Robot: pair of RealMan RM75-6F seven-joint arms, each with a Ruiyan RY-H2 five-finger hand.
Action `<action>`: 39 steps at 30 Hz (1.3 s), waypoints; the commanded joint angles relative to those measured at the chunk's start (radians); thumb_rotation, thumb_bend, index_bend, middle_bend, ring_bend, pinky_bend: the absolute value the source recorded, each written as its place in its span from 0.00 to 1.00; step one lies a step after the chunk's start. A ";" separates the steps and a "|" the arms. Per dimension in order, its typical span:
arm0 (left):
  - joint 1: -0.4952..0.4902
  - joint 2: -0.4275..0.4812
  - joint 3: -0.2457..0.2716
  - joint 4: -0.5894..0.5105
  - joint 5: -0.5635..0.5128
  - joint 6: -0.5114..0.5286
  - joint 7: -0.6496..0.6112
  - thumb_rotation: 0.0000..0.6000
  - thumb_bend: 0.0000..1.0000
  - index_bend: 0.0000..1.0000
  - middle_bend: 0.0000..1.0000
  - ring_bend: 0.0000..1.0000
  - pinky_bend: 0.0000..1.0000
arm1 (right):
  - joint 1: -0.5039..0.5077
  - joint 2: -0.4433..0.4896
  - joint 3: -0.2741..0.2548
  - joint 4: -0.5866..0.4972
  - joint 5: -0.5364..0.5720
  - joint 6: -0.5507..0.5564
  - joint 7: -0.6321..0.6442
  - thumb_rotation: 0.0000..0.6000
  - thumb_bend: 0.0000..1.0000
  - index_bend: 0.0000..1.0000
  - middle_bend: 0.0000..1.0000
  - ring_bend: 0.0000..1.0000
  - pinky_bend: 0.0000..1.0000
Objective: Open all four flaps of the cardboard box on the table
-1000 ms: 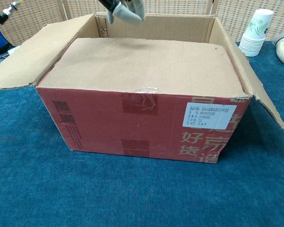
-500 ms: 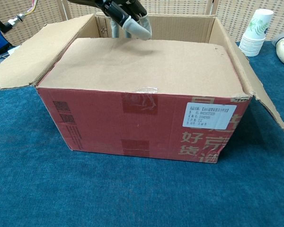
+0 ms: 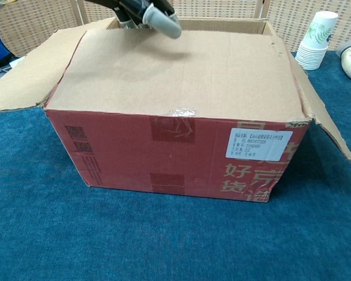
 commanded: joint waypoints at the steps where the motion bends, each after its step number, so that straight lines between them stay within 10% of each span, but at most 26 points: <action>1: 0.038 0.051 -0.056 -0.035 0.044 -0.046 -0.079 0.54 0.12 0.28 0.46 0.48 0.53 | -0.001 0.000 0.000 -0.001 -0.001 0.002 -0.001 1.00 0.00 0.00 0.00 0.00 0.01; 23: 0.285 0.174 -0.417 -0.173 0.329 -0.268 -0.445 0.53 0.12 0.29 0.48 0.48 0.54 | 0.006 -0.011 -0.003 -0.002 0.003 -0.009 -0.030 1.00 0.00 0.00 0.00 0.00 0.01; 39: 0.467 0.105 -0.689 -0.187 0.353 -0.571 -0.544 0.54 0.12 0.29 0.50 0.49 0.56 | 0.010 -0.018 -0.004 -0.006 0.013 -0.015 -0.054 1.00 0.00 0.00 0.00 0.00 0.01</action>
